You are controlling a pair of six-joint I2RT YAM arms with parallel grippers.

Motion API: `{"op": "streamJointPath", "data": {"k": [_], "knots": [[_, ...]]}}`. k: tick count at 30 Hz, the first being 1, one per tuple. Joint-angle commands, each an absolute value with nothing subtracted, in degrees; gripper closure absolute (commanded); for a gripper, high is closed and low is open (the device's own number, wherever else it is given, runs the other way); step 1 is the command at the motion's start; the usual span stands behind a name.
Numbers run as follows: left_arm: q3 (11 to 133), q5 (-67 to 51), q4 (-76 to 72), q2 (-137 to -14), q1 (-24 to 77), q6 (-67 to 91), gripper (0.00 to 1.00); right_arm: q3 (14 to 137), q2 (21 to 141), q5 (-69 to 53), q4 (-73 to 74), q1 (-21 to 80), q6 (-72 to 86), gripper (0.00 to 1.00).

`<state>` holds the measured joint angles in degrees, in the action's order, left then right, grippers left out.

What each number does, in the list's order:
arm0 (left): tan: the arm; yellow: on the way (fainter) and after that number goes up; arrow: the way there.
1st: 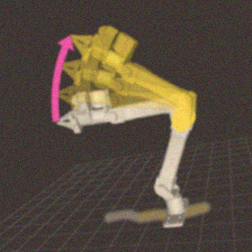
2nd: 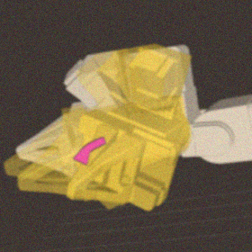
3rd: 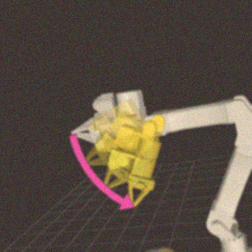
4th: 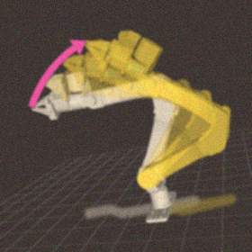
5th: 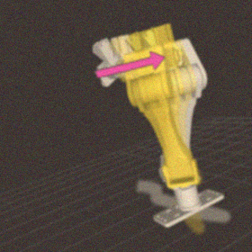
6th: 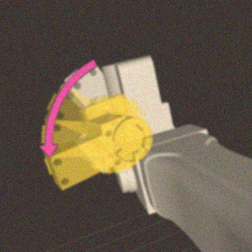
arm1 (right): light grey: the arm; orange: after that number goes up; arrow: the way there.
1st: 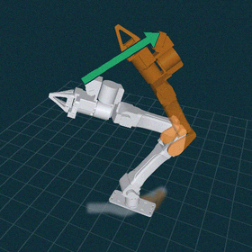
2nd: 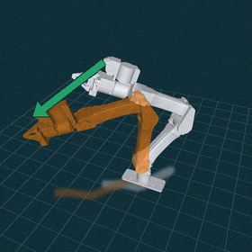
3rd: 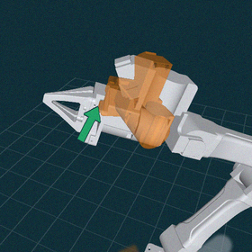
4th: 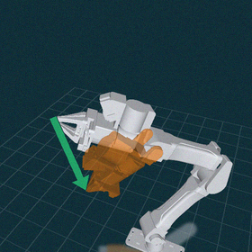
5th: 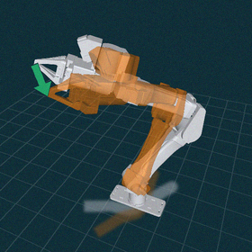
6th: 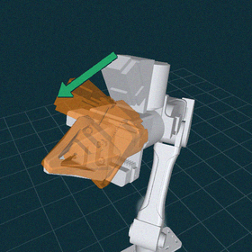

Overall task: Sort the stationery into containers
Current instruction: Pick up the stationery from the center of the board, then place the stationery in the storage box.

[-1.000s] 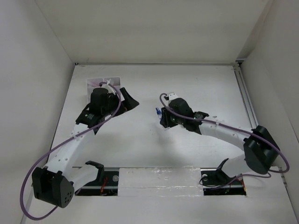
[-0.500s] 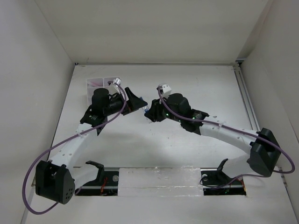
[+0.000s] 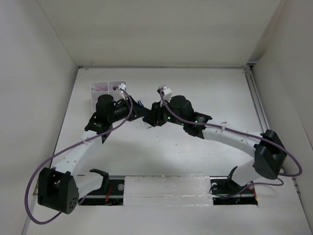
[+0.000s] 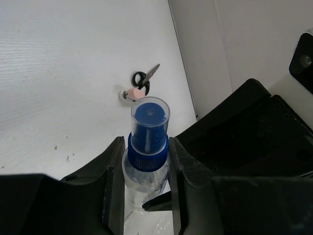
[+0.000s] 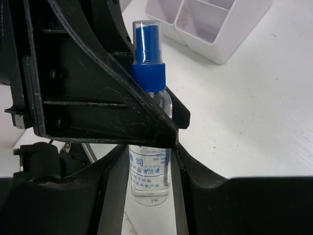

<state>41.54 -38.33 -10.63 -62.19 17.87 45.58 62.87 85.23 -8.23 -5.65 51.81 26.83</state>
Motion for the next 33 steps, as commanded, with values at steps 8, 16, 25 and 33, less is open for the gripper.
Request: {"op": "streamJointPath", "data": {"k": [8,16,25,33], "knots": [[43.86,-32.36,-7.92,-61.71,18.28,43.51,1.0,66.01,86.13,-7.73,-12.13,52.38,28.92,0.75],[45.96,-22.16,-3.35,-60.47,18.28,42.98,1.0,64.17,86.13,-4.83,-11.6,52.38,28.92,0.01],[49.13,1.08,2.19,-60.38,18.28,44.73,1.0,58.98,81.22,1.22,-8.8,51.33,27.16,0.01],[53.08,23.36,-1.4,-63.53,15.92,47.99,1.0,52.3,74.54,2.99,-6.51,50.28,26.1,0.01]]}}
